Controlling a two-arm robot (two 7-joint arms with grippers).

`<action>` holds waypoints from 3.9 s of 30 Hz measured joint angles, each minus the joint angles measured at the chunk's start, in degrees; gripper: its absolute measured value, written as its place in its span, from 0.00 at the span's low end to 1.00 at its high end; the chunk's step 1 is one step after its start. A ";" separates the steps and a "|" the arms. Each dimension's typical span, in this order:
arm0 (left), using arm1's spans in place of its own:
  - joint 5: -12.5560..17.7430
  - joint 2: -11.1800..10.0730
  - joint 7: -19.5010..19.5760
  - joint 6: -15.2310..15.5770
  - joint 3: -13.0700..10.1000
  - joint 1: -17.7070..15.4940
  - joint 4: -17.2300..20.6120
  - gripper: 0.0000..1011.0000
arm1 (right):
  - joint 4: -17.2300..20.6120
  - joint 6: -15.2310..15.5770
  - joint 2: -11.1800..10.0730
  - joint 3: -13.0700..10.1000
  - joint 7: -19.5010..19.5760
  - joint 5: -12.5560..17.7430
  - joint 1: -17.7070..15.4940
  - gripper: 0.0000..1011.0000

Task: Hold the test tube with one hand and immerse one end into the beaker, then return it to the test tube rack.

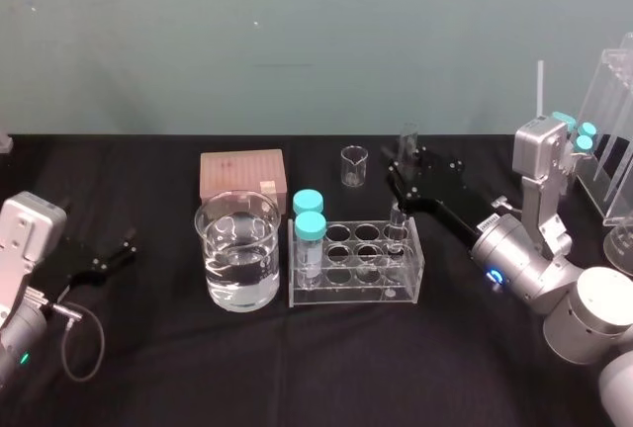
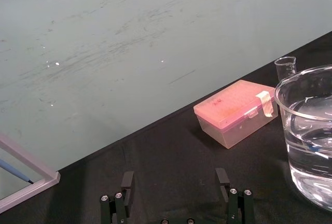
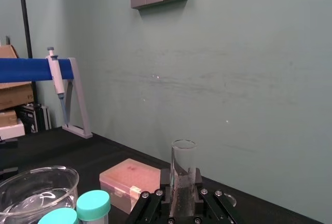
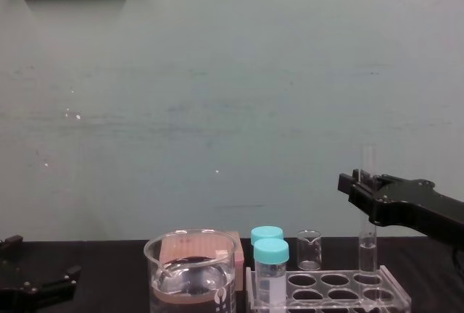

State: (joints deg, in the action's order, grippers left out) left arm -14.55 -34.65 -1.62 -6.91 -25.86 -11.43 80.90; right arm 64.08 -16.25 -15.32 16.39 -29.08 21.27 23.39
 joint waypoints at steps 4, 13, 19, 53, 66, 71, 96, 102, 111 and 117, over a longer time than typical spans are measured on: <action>0.00 0.00 0.00 0.00 0.00 0.00 0.00 0.99 | -0.09 0.17 0.09 0.00 0.11 -0.12 -0.12 0.23; 0.00 0.00 0.00 0.00 0.00 0.00 0.00 0.99 | -0.67 0.47 0.33 -0.01 0.24 -0.30 -0.11 0.23; 0.00 0.00 0.00 0.00 0.00 0.00 0.00 0.99 | -1.07 0.59 0.47 -0.02 0.23 -0.39 0.04 0.23; 0.00 0.00 0.00 0.00 0.00 0.00 0.00 0.99 | -1.59 1.28 0.43 0.53 0.57 -1.37 0.06 0.23; 0.00 0.00 0.00 0.00 0.00 0.00 0.00 0.99 | -1.50 1.25 0.46 0.44 0.56 -1.27 0.02 0.23; 0.00 0.00 0.00 0.00 0.00 0.00 0.00 0.99 | -1.49 1.21 0.46 0.41 0.55 -1.21 0.00 0.36; 0.00 0.00 0.00 0.00 0.00 0.00 0.00 0.99 | 4.76 -3.10 -0.12 -3.03 1.57 0.39 -0.77 0.99; 0.00 0.00 0.00 0.00 0.00 0.00 0.00 0.99 | 9.64 -5.12 -0.75 -7.33 6.00 -0.10 -3.26 0.99; 0.00 0.00 0.00 0.00 0.00 0.00 0.00 0.99 | 8.69 1.29 -1.09 -9.70 12.51 -4.25 -8.25 0.99; 0.00 0.00 0.00 0.00 0.00 0.00 0.00 0.99 | 6.54 5.21 -0.48 -9.79 14.27 -6.21 -8.88 0.99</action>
State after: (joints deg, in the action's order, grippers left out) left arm -14.55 -34.65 -1.62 -6.91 -25.86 -11.44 80.90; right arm 70.62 -11.03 -15.80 6.61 -14.81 15.06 14.51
